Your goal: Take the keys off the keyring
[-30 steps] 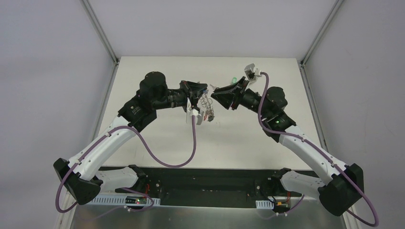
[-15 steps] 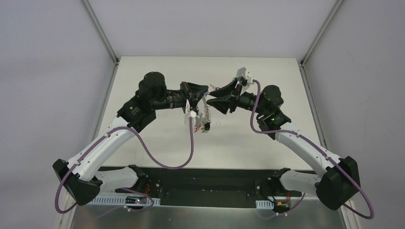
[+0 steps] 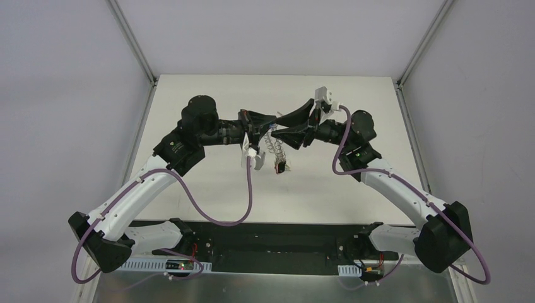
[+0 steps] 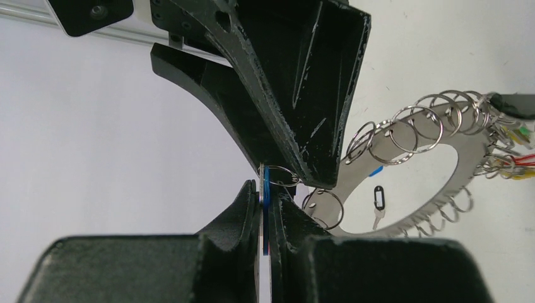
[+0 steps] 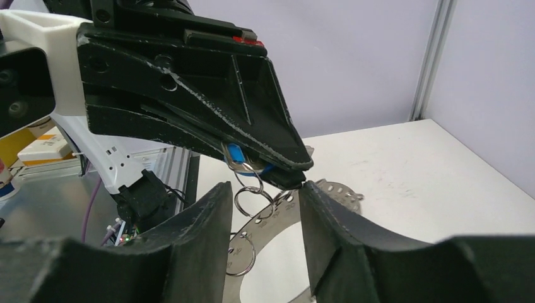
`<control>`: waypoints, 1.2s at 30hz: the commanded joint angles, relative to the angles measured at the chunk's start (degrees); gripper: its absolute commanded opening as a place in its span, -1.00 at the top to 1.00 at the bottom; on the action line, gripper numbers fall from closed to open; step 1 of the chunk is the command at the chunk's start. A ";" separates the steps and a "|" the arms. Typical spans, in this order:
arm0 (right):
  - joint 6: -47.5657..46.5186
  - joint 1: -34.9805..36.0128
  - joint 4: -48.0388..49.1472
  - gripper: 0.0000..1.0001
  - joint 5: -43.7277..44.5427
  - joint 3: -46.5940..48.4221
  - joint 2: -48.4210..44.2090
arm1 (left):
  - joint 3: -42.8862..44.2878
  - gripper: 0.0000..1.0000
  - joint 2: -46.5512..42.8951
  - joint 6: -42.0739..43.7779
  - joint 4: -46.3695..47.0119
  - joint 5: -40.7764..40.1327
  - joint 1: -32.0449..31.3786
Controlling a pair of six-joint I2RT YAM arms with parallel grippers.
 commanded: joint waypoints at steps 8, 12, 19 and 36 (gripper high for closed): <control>3.46 0.16 6.15 0.16 -6.50 1.60 -1.27 | 1.42 1.00 -2.83 -0.42 3.66 2.19 -0.26; 7.01 0.16 8.73 0.26 -8.26 0.56 -2.03 | 1.33 1.00 -2.97 -0.45 3.71 2.07 -0.26; 10.52 0.28 10.87 0.35 -10.35 -0.44 -3.13 | 1.24 1.00 -3.16 -0.41 3.74 1.77 -0.24; 11.21 0.41 9.22 1.00 -6.95 -0.07 -4.26 | 1.07 1.00 -3.54 -0.53 3.67 1.88 -0.26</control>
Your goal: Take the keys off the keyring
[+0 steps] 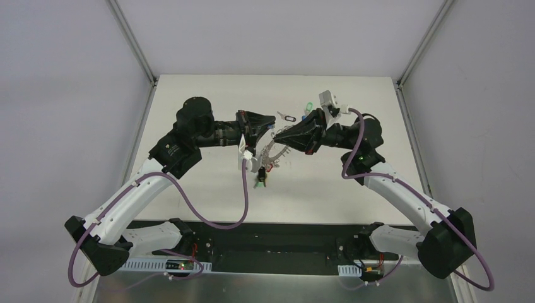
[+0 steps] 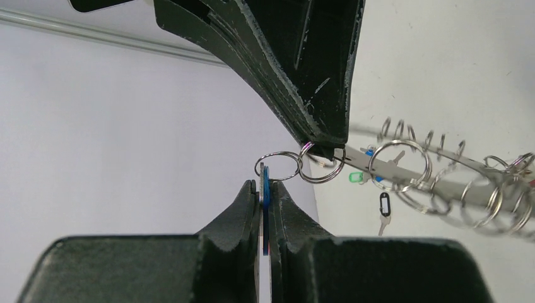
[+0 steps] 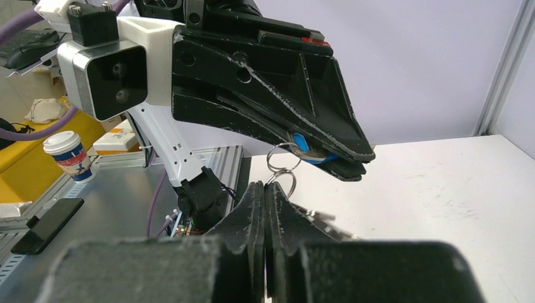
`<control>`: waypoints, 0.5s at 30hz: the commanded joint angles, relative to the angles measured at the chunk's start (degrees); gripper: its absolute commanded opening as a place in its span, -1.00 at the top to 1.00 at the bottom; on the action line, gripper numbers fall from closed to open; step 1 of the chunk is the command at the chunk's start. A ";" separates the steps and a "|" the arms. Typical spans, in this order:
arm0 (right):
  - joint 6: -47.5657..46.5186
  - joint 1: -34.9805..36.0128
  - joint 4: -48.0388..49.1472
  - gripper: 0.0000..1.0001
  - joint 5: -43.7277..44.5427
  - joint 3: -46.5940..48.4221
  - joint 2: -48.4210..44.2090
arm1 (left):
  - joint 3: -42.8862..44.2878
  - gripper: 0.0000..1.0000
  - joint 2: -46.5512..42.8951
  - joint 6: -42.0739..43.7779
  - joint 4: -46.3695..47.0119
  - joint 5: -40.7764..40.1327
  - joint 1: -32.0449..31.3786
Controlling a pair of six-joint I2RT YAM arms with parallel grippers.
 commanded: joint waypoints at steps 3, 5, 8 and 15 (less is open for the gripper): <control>2.79 0.59 2.98 1.00 2.64 0.74 -2.23 | 1.06 1.00 -1.63 0.17 3.56 0.92 -0.22; 2.62 0.68 2.86 0.95 4.00 -0.02 -2.87 | 1.13 1.00 -1.59 0.17 3.58 1.09 -0.23; 1.11 0.85 1.24 0.77 5.08 -0.11 -3.13 | 1.23 1.00 -1.54 0.08 3.58 1.46 -0.19; -0.38 1.50 -1.16 0.55 5.59 2.43 -1.38 | 1.24 1.00 -1.73 -0.11 3.56 1.49 -0.23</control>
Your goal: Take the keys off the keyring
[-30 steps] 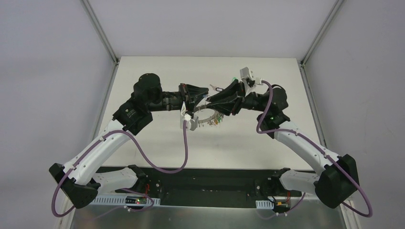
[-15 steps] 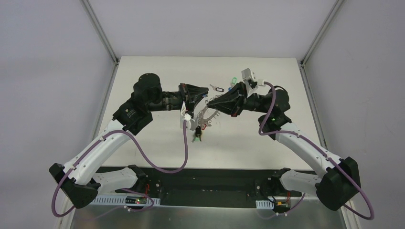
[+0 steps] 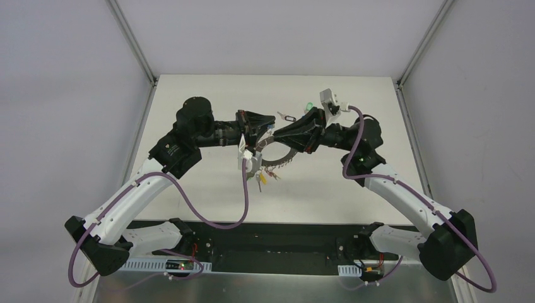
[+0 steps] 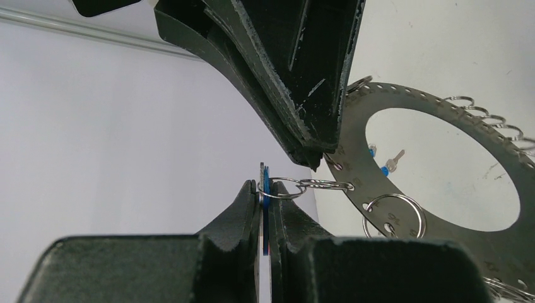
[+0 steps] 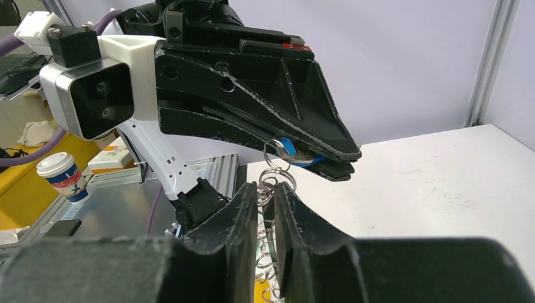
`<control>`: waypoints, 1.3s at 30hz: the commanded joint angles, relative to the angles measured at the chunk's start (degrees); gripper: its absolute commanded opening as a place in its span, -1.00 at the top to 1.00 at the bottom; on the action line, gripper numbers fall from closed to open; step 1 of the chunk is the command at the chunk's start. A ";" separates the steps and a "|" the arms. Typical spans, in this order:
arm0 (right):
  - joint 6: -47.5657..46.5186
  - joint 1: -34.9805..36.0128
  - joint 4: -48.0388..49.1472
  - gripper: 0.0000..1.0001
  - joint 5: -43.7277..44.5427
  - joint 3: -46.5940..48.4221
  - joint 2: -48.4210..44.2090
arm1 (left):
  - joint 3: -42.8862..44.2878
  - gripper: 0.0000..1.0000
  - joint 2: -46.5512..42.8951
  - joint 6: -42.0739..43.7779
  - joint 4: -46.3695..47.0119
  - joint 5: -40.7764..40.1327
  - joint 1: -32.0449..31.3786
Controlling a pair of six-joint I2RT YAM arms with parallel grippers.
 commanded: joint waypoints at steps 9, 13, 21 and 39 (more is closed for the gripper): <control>-8.47 3.22 -7.21 0.46 3.76 5.00 -0.73 | 0.90 1.00 -2.16 0.15 3.57 0.88 -0.22; -10.76 4.16 -9.83 0.45 4.48 5.66 -0.44 | 0.89 1.00 -1.96 0.06 3.53 0.93 -0.23; -13.16 5.98 -11.40 0.39 8.71 6.51 0.33 | 0.46 1.00 -2.06 -0.01 3.60 0.00 -0.24; -17.20 7.70 -15.04 0.37 22.93 2.20 -1.94 | -2.37 1.00 -2.44 -3.06 2.45 -10.79 -0.51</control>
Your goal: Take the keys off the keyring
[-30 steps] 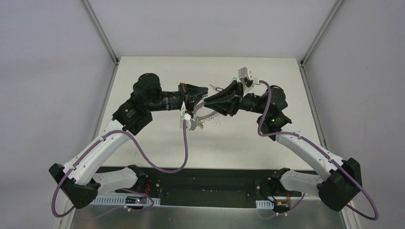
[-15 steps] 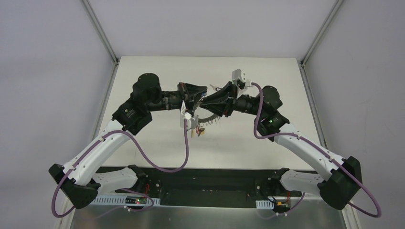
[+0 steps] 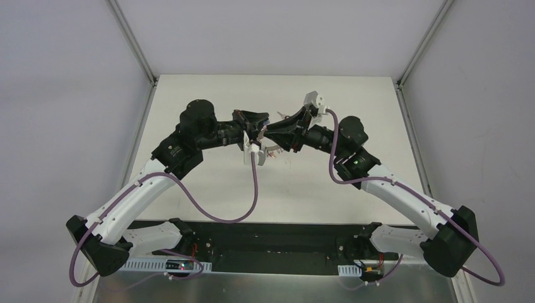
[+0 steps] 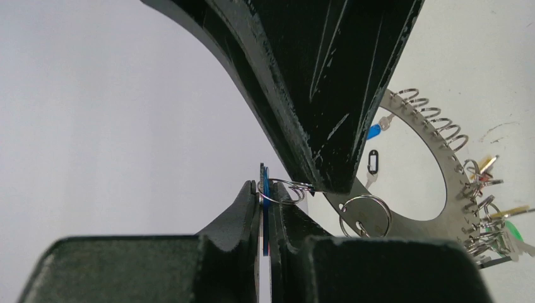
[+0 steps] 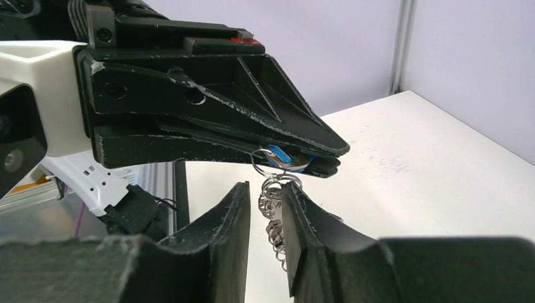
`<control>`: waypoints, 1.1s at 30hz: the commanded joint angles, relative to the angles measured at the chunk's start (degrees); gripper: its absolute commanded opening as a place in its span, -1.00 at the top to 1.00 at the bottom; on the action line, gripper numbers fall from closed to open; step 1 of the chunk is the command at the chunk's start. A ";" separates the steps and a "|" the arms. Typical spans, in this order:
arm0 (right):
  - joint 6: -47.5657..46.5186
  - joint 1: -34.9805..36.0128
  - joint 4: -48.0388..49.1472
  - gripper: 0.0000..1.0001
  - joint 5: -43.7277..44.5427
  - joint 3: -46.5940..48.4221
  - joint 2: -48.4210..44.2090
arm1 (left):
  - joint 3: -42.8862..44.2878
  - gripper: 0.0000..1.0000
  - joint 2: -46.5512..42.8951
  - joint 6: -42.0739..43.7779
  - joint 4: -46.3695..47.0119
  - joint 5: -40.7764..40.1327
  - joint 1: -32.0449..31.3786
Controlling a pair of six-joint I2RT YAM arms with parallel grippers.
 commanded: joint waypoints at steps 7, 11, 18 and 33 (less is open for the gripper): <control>-4.19 0.38 0.99 0.27 5.25 -4.28 -4.95 | -1.39 1.00 -3.85 -2.14 1.69 -2.60 -0.54; -5.51 1.22 1.47 0.23 3.75 -5.55 -5.78 | -1.30 1.00 -3.88 -2.28 0.94 -3.19 -0.59; -9.71 4.40 3.75 0.23 6.95 -6.81 -5.33 | -1.90 1.00 -4.22 -2.27 0.41 -3.52 -0.64; -10.98 6.92 5.07 0.22 11.53 -2.24 -1.21 | -1.74 1.00 -3.79 -2.03 0.36 -2.96 -0.77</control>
